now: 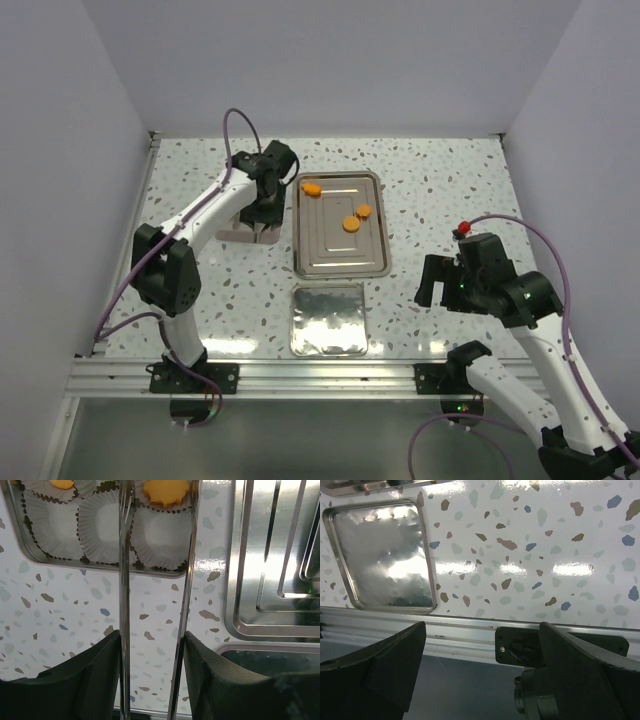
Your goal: Pack the cookies
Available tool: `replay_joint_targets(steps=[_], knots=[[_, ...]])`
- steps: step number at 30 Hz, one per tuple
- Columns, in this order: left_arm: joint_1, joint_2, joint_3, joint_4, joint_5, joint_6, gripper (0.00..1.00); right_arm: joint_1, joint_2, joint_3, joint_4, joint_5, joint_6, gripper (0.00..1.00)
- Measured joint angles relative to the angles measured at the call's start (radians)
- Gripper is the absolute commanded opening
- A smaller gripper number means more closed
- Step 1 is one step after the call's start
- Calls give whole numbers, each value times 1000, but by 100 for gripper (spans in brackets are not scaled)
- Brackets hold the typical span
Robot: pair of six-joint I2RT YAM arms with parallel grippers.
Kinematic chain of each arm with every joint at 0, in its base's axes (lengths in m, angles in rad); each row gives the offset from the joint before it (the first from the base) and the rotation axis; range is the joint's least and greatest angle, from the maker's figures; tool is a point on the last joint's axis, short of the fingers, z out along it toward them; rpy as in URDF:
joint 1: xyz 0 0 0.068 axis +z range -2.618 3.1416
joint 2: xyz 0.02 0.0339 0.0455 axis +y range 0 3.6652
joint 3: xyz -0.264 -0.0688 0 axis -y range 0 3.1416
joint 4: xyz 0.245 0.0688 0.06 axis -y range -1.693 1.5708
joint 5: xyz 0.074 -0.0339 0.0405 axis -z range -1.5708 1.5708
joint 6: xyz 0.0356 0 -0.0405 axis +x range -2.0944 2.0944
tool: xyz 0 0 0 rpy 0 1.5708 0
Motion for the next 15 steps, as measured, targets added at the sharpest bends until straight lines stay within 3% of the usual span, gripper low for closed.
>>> replay_joint_targets(steps=[7, 15], knots=[[5, 2, 13, 8, 1, 0, 56, 0, 0, 0, 2, 0, 0, 99], [7, 35, 195, -33, -1, 6, 56, 0, -11, -2, 5, -1, 1, 99]])
